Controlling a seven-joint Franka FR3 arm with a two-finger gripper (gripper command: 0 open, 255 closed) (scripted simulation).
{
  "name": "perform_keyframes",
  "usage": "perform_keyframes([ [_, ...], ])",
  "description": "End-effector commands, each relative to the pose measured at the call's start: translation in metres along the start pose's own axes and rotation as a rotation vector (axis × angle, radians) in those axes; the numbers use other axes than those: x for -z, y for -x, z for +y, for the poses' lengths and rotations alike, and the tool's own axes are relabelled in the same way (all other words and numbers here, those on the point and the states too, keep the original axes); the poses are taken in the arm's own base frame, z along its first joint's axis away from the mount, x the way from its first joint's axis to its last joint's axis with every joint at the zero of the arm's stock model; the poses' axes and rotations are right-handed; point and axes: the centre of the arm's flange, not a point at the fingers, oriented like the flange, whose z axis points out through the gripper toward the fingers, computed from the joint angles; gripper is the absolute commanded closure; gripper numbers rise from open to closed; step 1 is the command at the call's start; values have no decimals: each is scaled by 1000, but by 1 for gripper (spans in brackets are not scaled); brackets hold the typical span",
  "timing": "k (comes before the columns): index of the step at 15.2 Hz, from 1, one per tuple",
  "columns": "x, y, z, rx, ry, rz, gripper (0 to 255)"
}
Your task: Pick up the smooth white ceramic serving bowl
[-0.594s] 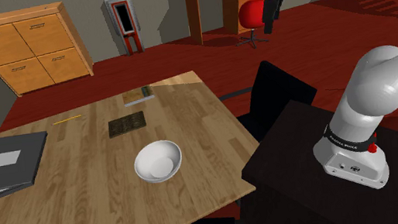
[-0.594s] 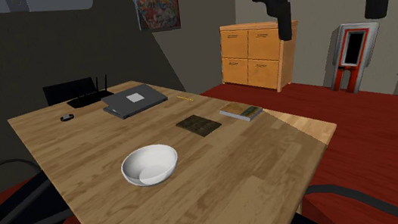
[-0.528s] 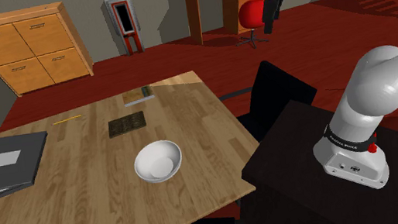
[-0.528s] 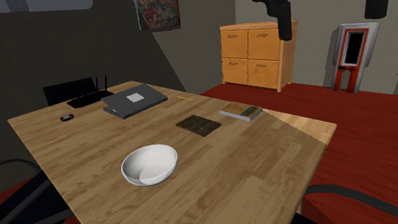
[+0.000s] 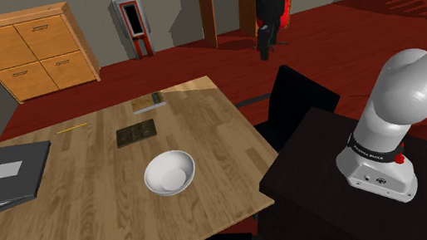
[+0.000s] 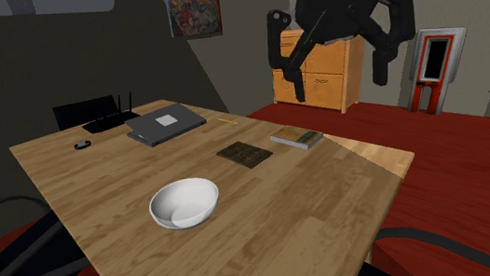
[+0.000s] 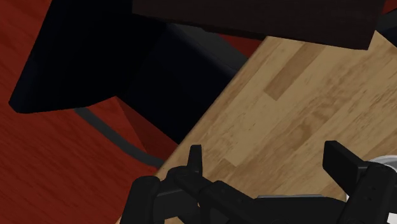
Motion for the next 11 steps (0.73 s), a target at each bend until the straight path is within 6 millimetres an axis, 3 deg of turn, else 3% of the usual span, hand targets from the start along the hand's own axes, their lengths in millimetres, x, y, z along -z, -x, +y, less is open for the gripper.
perform_keyframes([
  [1, -15, -18, -14, 5, -8, 0, 0],
  [11, -95, -97, -80, 33, -43, -7, 0],
])
